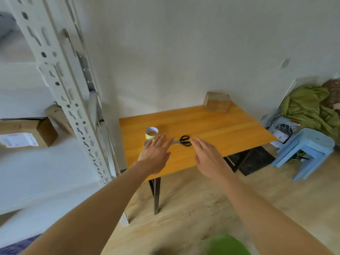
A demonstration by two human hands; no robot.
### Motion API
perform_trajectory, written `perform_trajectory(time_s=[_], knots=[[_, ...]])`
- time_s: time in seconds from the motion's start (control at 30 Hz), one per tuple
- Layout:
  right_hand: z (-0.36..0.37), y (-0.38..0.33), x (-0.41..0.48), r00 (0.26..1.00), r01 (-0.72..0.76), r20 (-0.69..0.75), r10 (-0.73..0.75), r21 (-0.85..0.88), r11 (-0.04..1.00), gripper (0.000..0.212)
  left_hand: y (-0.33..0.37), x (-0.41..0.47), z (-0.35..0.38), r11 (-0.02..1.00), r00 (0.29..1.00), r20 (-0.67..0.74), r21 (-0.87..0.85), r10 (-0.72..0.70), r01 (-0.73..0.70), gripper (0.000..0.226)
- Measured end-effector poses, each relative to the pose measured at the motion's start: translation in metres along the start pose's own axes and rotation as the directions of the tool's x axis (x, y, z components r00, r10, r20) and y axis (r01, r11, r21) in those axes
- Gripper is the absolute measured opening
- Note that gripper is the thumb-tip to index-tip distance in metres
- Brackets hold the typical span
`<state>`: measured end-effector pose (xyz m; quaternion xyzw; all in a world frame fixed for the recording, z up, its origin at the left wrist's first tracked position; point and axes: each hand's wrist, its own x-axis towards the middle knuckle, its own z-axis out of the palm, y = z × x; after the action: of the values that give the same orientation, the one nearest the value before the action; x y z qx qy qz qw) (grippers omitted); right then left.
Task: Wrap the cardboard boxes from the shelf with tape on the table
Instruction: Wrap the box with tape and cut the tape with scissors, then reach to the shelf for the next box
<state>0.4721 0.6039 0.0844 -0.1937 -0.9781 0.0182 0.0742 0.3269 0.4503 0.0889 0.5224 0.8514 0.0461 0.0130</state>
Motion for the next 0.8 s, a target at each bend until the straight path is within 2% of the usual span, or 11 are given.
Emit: perform_trajectory(time_s=[0.2,0.4,0.57,0.8], knots=[[0.010,-0.061,-0.069,0.989,0.137,0.043,-0.139,0.055,0.989,0.057,0.003,-0.117,0.015,0.984,0.986,0.007,-0.073,-0.164,0.164,0.056],[0.017,-0.143,-0.102,0.968,0.238,0.064,-0.244,0.099,0.966,0.056,-0.037,-0.212,0.016,0.953,0.956,-0.004,-0.083,-0.294,0.293,0.056],[0.030,-0.216,-0.098,0.945,0.305,0.087,-0.316,0.123,0.944,0.055,-0.090,-0.272,0.016,0.922,0.923,-0.039,-0.082,-0.383,0.379,0.056],[0.042,-0.349,-0.060,0.925,0.357,0.075,-0.373,0.170,0.919,0.058,-0.203,-0.355,0.002,0.862,0.861,-0.064,-0.080,-0.505,0.500,0.057]])
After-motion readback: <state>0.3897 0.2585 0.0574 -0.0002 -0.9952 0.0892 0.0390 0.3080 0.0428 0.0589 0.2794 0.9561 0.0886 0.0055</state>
